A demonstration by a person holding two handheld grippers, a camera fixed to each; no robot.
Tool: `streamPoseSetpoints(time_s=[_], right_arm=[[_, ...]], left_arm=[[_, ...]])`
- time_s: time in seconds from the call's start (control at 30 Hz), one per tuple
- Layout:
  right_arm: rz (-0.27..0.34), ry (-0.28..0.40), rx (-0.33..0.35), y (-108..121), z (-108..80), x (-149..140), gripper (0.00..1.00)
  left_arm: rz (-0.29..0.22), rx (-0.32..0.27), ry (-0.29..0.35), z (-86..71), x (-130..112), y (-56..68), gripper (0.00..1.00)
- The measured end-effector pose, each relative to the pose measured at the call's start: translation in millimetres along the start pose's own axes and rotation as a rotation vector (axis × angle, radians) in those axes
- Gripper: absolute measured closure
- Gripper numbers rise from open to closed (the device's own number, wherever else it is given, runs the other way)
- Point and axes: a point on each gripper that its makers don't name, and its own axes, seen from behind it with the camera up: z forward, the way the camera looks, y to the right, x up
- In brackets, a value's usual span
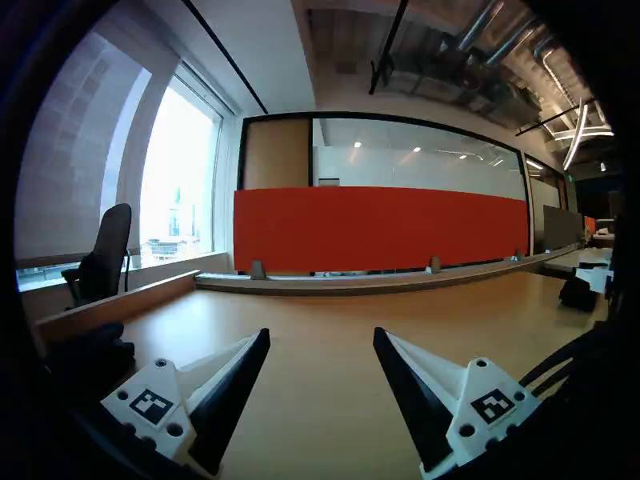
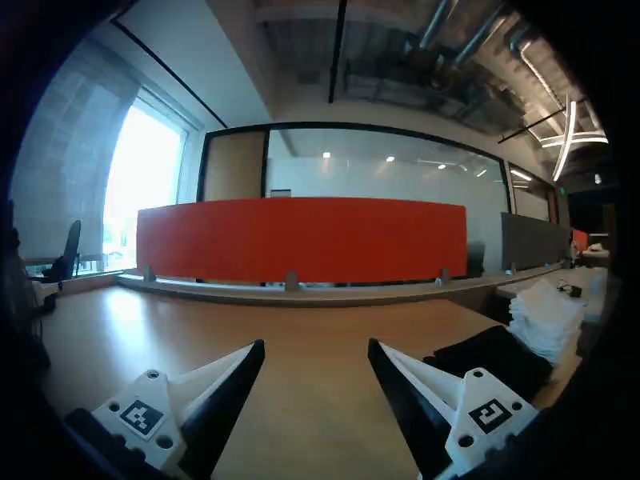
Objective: Fold towel
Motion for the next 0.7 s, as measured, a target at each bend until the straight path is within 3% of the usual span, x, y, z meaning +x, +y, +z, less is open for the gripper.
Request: streamPoseSetpoints(time_s=[0.7], right_arm=[[0.000,0.000,0.000,-0.2,0.0,-0.1,0.00]], left_arm=[[0.000,0.000,-0.001,-0.8,1.7,-0.5,0.04]])
